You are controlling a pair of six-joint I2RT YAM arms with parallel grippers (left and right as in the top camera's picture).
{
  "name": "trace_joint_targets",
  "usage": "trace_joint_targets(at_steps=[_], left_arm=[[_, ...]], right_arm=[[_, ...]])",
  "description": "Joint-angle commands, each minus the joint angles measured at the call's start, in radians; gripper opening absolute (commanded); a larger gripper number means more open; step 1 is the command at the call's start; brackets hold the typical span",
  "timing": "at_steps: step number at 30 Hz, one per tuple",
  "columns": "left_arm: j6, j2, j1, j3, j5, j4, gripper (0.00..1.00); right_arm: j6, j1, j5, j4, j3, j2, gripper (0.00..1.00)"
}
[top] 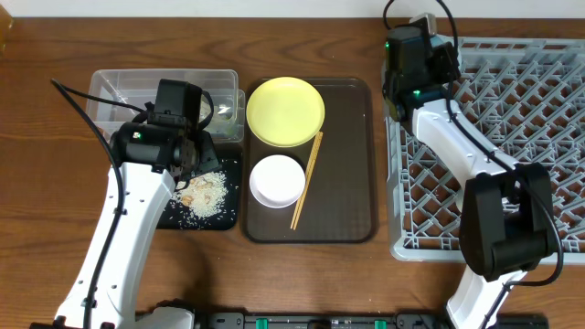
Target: Sort waste into correct bins and load items into the dishwasher rack
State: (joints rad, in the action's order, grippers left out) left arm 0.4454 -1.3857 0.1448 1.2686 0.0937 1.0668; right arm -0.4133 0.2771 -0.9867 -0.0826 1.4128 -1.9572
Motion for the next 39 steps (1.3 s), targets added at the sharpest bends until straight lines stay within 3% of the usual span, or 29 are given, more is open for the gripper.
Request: trace_joint_targets(at_steps=[1, 6, 11, 13, 33, 39], left_arm=[[0.005, 0.007, -0.005, 0.009, 0.020, 0.002, 0.63], [0.005, 0.007, -0.005, 0.009, 0.020, 0.002, 0.63], [0.005, 0.007, -0.005, 0.009, 0.020, 0.002, 0.63], [0.005, 0.007, -0.005, 0.009, 0.020, 0.002, 0.63], [0.005, 0.007, -0.005, 0.009, 0.020, 0.002, 0.63], [0.005, 0.007, -0.005, 0.009, 0.020, 0.002, 0.63]], right_arm=[[0.094, 0.013, -0.004, -0.053, 0.006, -0.021, 0.01], [0.144, 0.009, -0.129, -0.028, 0.006, -0.020, 0.01], [-0.019, 0.001, -0.176, 0.121, 0.006, -0.019, 0.01], [-0.023, -0.005, -0.175, 0.137, 0.006, -0.019, 0.01], [-0.013, 0.008, -0.194, 0.108, 0.006, -0.074, 0.01], [0.080, 0.045, -0.183, 0.027, 0.006, -0.074, 0.01]])
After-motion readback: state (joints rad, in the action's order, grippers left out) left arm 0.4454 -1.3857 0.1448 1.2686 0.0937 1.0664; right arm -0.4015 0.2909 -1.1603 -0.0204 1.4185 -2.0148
